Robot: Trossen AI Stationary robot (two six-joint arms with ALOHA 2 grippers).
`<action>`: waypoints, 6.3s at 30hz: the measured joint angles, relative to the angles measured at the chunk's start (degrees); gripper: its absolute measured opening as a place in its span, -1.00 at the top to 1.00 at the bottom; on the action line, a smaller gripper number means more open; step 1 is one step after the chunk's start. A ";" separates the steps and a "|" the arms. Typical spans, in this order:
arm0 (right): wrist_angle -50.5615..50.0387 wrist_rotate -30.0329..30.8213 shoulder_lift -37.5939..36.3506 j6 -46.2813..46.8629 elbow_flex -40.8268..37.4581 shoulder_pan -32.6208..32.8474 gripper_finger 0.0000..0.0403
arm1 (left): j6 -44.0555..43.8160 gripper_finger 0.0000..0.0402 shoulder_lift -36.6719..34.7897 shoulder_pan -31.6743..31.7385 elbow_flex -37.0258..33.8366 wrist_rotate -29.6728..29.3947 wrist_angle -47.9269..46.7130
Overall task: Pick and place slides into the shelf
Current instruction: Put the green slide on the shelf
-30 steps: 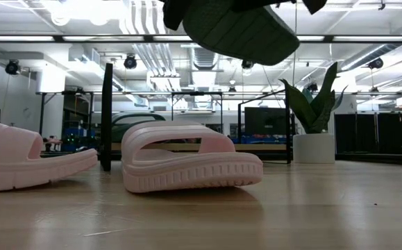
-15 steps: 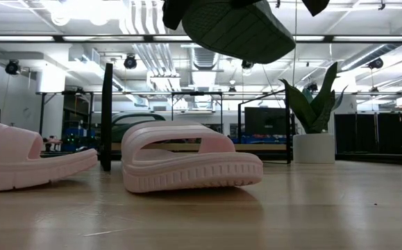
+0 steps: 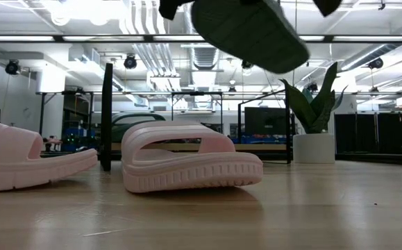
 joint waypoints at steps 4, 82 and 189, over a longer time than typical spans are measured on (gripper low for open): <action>-3.23 1.17 -0.96 5.72 -1.22 0.77 0.83 | -0.05 0.19 -3.07 0.13 0.00 2.81 -1.65; 67.93 -86.26 -27.01 -48.95 -46.75 -21.88 0.86 | -32.70 -0.04 -18.42 0.99 -14.60 29.77 -7.38; 69.46 -104.13 -14.13 -45.92 -40.45 -48.57 0.88 | -53.69 0.01 1.26 10.10 17.22 5.79 -59.47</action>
